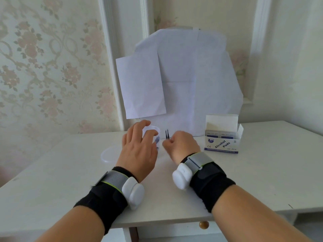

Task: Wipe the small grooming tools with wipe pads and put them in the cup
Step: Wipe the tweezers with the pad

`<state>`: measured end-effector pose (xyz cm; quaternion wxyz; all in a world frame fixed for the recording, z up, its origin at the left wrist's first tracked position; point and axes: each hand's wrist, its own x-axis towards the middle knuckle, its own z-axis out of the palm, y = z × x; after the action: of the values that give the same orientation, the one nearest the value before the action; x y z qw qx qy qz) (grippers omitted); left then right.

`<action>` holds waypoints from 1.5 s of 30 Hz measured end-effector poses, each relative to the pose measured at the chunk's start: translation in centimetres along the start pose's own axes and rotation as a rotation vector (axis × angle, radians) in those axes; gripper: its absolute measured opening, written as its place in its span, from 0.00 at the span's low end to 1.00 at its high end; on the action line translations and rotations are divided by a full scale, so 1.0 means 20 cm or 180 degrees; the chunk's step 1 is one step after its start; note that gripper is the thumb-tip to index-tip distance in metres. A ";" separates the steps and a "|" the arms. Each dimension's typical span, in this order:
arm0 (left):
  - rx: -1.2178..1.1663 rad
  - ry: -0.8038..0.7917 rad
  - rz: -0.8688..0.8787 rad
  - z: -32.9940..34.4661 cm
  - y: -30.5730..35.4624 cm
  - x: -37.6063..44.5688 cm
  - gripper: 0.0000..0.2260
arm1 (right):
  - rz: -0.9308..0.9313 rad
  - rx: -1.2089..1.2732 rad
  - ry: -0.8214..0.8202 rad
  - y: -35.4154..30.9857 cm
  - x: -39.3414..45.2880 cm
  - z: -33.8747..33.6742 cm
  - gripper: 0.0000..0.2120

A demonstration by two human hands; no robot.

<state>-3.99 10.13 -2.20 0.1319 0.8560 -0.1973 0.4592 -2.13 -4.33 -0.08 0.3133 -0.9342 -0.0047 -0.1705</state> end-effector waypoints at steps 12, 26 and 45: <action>-0.1169 0.0228 -0.0828 -0.06 0.01 0.01 0.19 | -0.1432 0.1417 0.0618 -0.02 -0.04 0.04 0.06; -0.1945 0.0155 -0.1546 -0.11 0.05 0.02 0.03 | -0.0551 0.2831 0.0013 -0.03 -0.03 0.02 0.12; -0.1904 -0.0362 -0.1447 -0.11 0.07 0.01 0.04 | -0.0526 0.3129 0.0020 -0.01 -0.05 0.00 0.05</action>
<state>-6.13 9.72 -0.68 0.4633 0.8258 -0.1347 0.2921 -3.01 -3.98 -0.26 0.7021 -0.6720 -0.1577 -0.1752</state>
